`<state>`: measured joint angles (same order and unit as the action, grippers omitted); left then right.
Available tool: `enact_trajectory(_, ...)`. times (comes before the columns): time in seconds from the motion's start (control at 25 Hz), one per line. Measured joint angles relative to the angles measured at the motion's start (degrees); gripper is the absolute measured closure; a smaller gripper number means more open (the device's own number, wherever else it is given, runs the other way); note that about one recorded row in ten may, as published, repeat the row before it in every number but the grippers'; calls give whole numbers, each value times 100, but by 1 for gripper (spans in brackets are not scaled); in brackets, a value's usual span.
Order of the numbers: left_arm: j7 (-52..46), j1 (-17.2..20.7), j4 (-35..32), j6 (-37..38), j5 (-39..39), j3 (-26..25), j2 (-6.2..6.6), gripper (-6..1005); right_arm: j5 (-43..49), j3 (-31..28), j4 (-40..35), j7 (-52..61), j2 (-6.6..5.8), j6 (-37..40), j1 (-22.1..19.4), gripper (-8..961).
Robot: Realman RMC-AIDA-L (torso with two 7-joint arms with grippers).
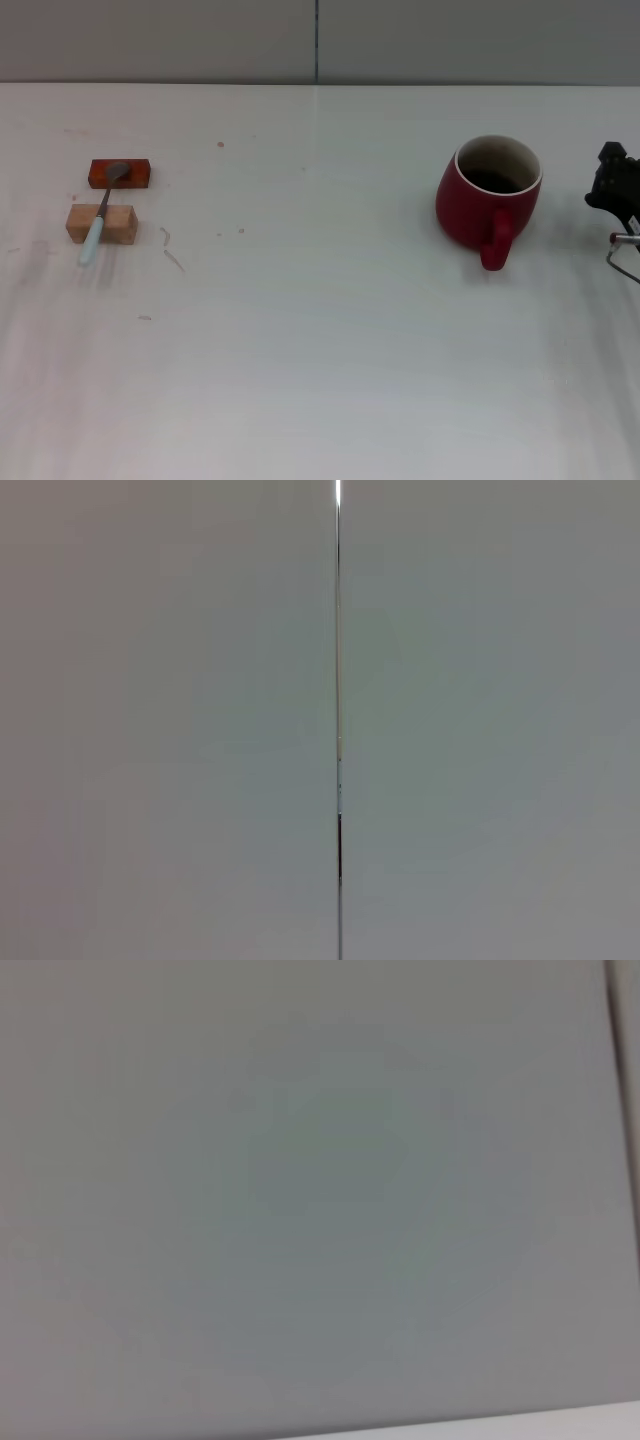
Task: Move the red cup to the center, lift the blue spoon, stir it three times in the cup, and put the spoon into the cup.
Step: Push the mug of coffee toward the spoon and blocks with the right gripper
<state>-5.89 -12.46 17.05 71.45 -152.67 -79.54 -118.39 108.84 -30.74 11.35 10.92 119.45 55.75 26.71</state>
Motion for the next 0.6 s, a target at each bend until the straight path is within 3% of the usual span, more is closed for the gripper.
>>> enact_trajectory(0.6,0,-34,1,3,0,0,-9,138,65,572,311,-3,3,-263,43,937)
